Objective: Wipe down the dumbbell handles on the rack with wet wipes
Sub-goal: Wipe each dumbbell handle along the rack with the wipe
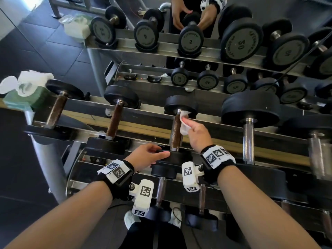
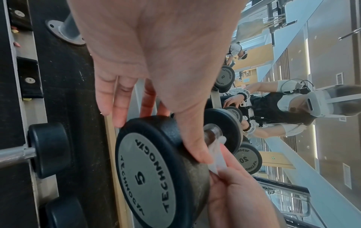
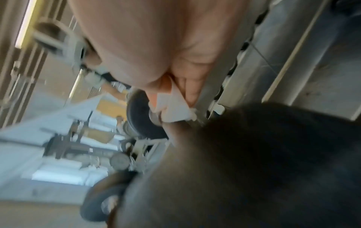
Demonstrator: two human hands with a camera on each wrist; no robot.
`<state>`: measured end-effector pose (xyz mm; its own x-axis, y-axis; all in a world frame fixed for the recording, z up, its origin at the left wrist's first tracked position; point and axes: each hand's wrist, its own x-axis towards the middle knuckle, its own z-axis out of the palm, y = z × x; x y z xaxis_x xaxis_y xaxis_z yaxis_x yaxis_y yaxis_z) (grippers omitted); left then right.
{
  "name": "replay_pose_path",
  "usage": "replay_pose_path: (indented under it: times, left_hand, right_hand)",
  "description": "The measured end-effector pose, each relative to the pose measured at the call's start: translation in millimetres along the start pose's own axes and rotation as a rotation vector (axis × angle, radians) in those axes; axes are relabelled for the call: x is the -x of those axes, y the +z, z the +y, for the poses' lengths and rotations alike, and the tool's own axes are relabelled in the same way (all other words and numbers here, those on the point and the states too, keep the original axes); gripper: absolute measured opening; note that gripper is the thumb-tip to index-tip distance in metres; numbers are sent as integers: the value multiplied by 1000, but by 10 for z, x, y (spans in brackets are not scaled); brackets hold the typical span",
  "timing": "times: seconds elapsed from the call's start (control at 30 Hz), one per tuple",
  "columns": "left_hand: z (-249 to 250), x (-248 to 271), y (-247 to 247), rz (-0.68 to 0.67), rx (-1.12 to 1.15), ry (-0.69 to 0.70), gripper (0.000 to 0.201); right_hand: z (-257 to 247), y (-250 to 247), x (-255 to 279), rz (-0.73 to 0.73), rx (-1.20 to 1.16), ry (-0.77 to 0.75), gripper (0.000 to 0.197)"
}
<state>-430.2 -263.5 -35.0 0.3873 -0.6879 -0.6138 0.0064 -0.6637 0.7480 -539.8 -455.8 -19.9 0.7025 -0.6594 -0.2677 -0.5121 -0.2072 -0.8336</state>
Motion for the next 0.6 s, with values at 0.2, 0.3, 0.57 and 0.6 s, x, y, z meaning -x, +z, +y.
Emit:
replay_pose_path:
  times: [0.2,0.3,0.57,0.6]
  left_hand:
    - [21,1,2,-5,-9,0,71]
    - [53,9,-6,-18,-5,-14,62]
    - [104,61,19,-13,-5,-20,52]
    - [107,64,23,-8,-6,-19,50]
  right_hand:
    - [171,66,310,-140,75,-80,39]
    - [217,-23,381,-255,163,-72,37]
    - [134,-307,431,-121,-63,-44,31]
    - [133,-328,428,-115,-75,-48,29]
